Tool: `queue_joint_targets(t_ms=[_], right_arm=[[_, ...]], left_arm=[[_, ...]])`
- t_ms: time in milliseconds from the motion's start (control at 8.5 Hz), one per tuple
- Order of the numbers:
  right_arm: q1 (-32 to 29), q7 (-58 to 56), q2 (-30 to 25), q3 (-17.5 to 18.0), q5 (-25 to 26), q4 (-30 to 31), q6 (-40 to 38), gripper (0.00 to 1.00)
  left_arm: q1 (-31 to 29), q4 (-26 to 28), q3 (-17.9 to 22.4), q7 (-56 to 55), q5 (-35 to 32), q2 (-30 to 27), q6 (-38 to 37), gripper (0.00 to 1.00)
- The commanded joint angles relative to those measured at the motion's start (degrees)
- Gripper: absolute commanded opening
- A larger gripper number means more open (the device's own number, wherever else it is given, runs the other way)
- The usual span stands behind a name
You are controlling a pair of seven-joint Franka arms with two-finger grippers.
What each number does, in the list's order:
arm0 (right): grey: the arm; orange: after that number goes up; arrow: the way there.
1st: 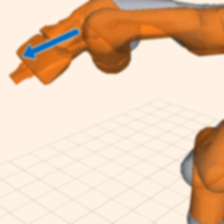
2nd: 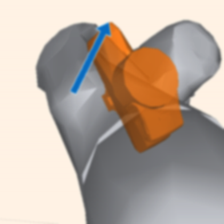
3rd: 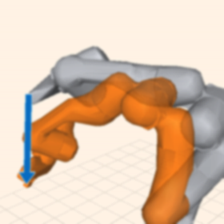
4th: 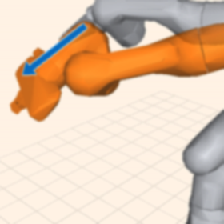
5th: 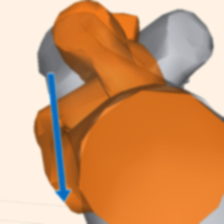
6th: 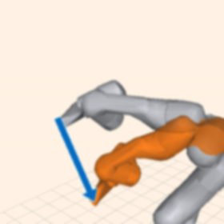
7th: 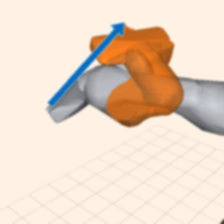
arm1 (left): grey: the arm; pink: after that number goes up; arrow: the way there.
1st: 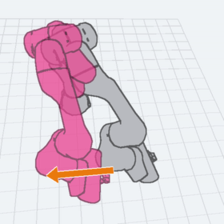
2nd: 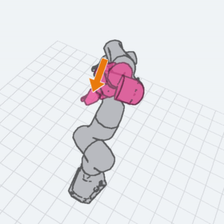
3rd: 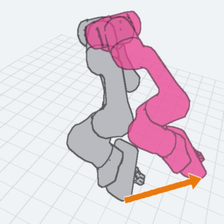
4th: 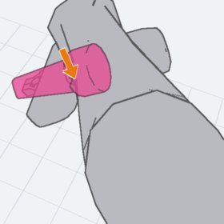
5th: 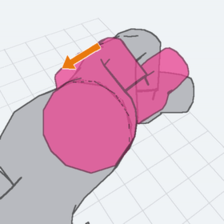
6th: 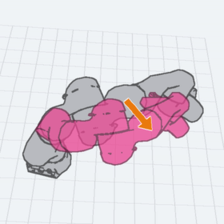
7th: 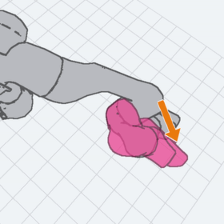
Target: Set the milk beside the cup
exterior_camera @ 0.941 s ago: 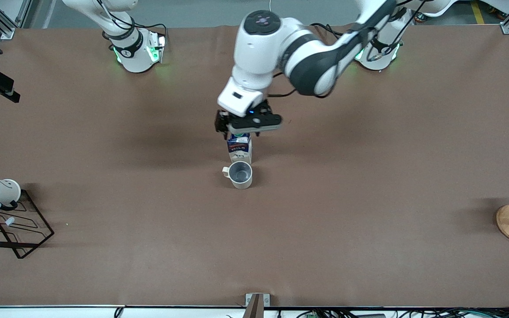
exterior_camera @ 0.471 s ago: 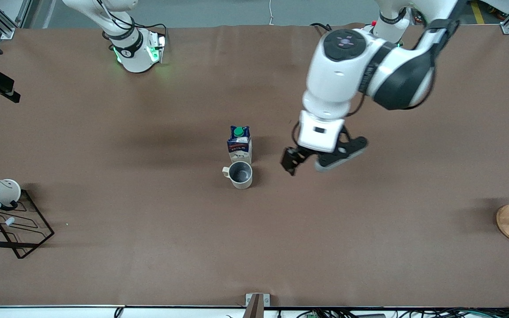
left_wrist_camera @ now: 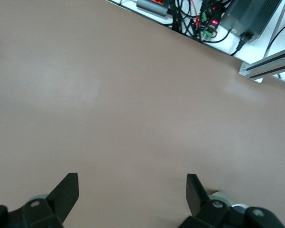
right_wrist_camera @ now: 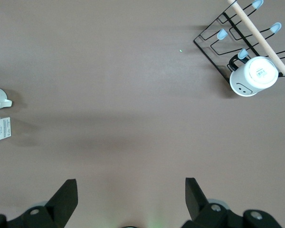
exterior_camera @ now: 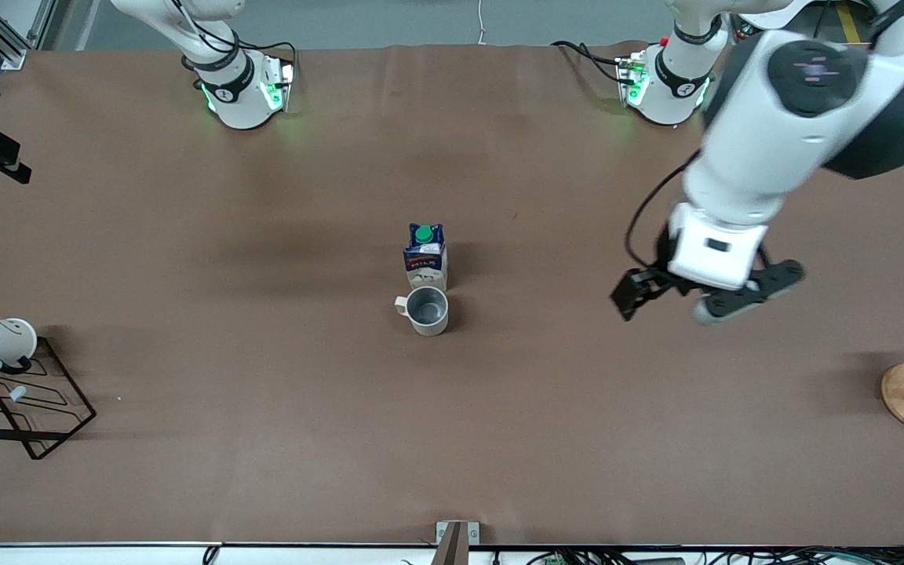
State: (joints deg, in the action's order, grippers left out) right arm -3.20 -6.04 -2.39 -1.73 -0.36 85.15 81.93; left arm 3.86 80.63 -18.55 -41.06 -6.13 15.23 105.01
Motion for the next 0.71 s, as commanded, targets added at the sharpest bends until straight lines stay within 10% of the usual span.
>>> queue_joint_targets(t_ms=[0,588], right_arm=[[0.12,0.86,-0.86,0.32,0.54,0.81,0.52,1.0],[-0.14,0.86,-0.95,0.5,0.63,0.72,1.04,1.0]], left_arm=[[2.46,4.6,10.86,16.38,6.98,-8.07,-5.75,1.0],[3.61,18.78,19.69,32.43,7.54,-22.52,-7.0,1.0]])
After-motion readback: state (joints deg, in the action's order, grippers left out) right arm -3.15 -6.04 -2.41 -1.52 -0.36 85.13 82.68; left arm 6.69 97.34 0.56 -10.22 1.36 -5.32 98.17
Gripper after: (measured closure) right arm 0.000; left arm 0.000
